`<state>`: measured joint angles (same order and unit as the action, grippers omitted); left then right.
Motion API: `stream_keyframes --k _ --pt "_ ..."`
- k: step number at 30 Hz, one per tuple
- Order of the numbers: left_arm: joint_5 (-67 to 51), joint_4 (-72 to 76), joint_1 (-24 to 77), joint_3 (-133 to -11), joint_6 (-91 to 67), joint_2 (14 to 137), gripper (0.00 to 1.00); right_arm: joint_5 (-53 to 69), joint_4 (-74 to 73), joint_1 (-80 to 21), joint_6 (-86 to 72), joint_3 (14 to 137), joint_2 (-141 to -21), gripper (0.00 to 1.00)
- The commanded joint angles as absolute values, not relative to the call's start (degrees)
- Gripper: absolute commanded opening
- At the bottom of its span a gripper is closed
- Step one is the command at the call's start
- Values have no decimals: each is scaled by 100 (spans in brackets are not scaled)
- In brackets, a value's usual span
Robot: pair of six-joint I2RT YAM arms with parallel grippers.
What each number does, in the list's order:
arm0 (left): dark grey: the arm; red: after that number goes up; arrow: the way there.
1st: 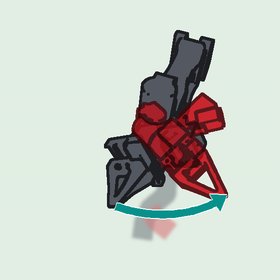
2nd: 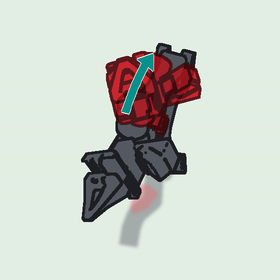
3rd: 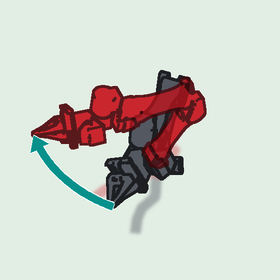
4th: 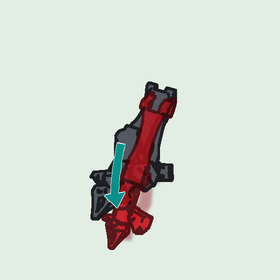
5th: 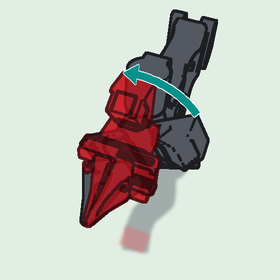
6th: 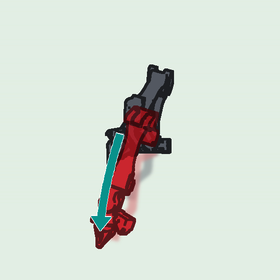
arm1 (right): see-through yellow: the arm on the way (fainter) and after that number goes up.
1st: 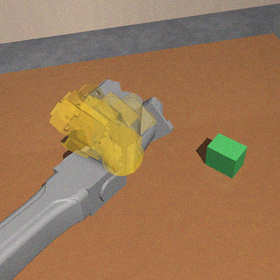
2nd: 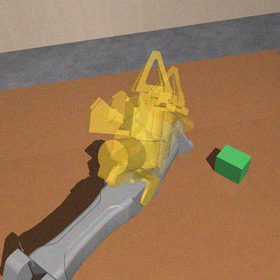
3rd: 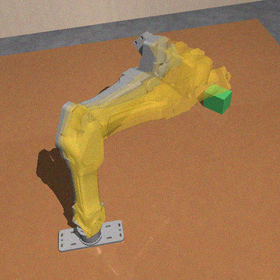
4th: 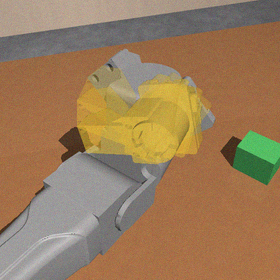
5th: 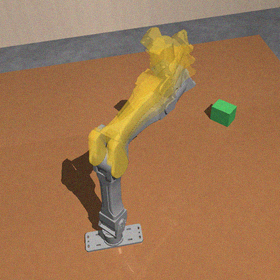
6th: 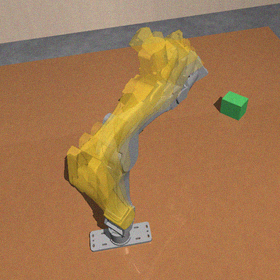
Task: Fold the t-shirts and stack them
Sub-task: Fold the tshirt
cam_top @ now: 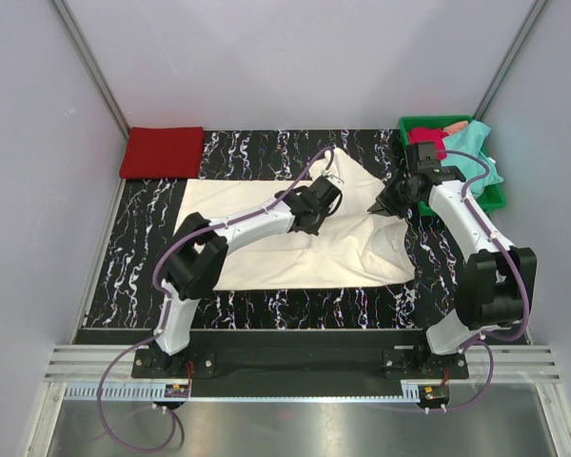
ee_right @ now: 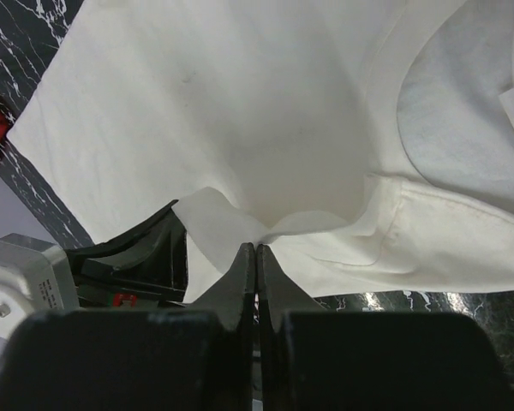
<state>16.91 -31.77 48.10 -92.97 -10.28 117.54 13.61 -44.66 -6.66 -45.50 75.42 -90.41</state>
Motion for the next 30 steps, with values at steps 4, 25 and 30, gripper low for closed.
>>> stream_keyframes --k 4,25,30 --pt "2030 -3419 4623 -9492 -993 12006 0 931 -4008 -659 -4588 7866 -9149 0" --pt "2198 -3902 4403 -9879 -1257 12349 0 1028 -3718 -923 -4395 8639 -10203 1" --pt "1995 -3955 4403 -9923 -1213 12384 2 1002 -3657 -923 -4272 8482 -10292 7"
